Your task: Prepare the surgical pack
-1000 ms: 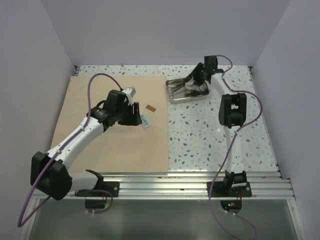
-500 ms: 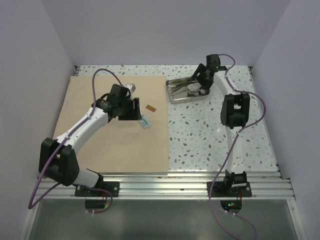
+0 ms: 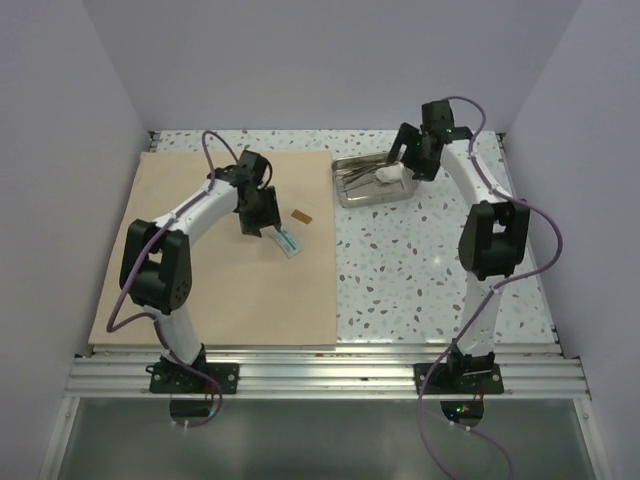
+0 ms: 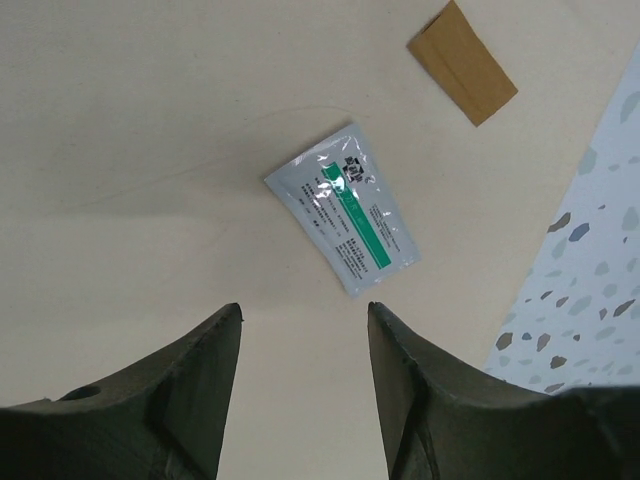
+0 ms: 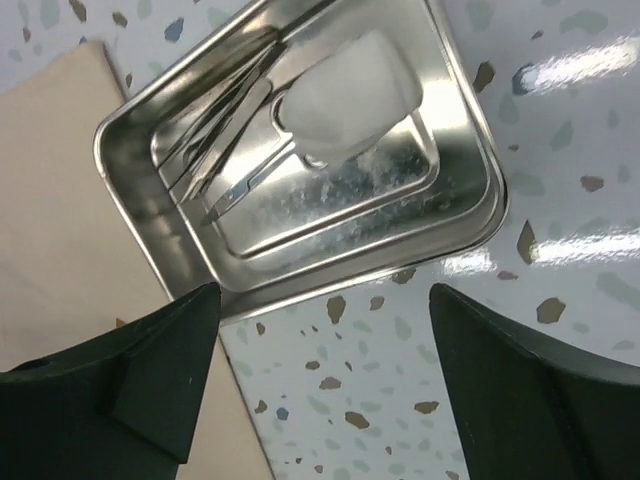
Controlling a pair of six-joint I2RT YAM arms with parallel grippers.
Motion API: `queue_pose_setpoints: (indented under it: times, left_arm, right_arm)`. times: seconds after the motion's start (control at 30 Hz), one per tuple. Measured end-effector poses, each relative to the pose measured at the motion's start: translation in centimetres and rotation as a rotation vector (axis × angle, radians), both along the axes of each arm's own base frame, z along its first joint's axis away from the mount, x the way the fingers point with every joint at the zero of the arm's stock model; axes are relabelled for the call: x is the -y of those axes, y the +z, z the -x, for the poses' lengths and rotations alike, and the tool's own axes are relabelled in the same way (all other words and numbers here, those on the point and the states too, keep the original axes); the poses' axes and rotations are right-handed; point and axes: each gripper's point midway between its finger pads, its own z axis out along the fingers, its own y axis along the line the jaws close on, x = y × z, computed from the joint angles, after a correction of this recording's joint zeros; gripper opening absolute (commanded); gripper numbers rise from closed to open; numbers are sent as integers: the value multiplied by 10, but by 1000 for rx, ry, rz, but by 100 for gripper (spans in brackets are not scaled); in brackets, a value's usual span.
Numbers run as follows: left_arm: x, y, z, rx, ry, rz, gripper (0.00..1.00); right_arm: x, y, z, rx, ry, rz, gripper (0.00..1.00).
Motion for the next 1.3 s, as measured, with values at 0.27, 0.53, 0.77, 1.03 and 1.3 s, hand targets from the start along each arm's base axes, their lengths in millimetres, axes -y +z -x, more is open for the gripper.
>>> queue_pose_setpoints:
  times: [0.27, 0.53, 0.77, 1.03, 1.3]
  left_arm:
    - [13, -21, -9, -60, 61, 55, 46]
    - [21, -39, -6, -89, 145, 147, 35]
    - [16, -56, 1, -125, 212, 181, 34]
    - [24, -58, -9, -106, 227, 249, 32]
    - [30, -64, -15, -110, 237, 290, 0]
  right_arm:
    - [-97, 12, 105, -54, 257, -88, 80]
    - [-109, 21, 141, -51, 322, -138, 79]
    - [-105, 13, 144, -60, 319, -148, 79]
    - [-109, 15, 143, -52, 327, -160, 79]
    - [-119, 15, 149, -60, 353, -171, 78]
